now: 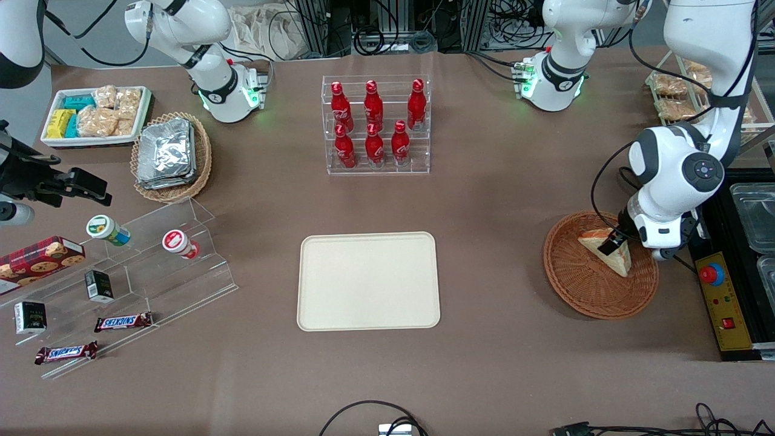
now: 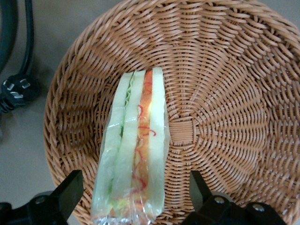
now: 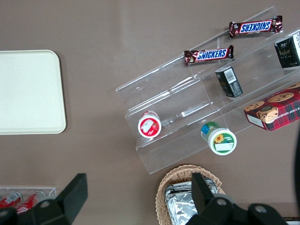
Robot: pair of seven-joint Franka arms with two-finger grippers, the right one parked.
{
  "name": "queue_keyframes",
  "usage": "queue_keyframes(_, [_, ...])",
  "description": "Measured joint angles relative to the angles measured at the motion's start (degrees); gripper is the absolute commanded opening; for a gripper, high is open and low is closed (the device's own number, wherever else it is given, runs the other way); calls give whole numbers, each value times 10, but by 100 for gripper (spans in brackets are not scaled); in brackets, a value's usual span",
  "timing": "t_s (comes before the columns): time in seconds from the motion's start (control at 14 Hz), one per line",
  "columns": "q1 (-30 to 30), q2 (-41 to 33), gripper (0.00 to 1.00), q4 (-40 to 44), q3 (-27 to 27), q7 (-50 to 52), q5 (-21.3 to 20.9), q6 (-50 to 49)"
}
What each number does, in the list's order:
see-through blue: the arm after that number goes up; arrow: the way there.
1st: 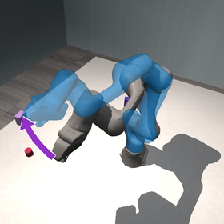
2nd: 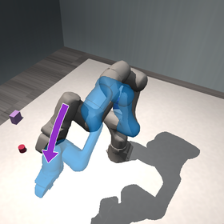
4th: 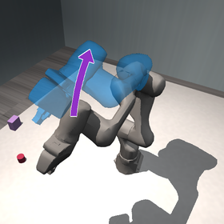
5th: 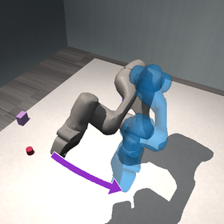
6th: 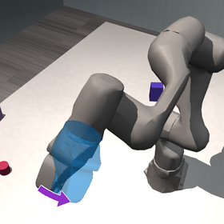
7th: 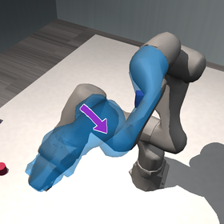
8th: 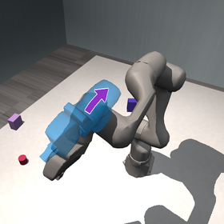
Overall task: Place sandwich from basket to tray
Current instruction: 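Lower the open left gripper around the wrapped sandwich and close it, then lift the sandwich out of the basket with the left gripper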
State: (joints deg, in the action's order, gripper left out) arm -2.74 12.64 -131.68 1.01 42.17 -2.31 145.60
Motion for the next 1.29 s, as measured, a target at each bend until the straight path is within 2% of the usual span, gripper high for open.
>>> queue_keyframes(0.07, [0, 3, 87, 0, 0, 0, 0, 3])
queue_keyframes(0.14, [0, 6, 74, 0, 0, 0, 0, 8])
queue_keyframes(0.21, [0, 8, 54, 0, 0, 0, 0, 11])
queue_keyframes(0.29, [0, 9, 38, 0, 0, 1, 0, 12])
queue_keyframes(0.43, [0, 11, 16, 0, 0, 1, 0, 14])
queue_keyframes(0.79, [2, 8, 14, 3, 0, 4, 0, 13])
queue_keyframes(1.0, [10, -15, 14, 14, -3, 0, 0, -24])
queue_keyframes(1.29, [11, -65, 14, 39, -47, -20, -1, -90])
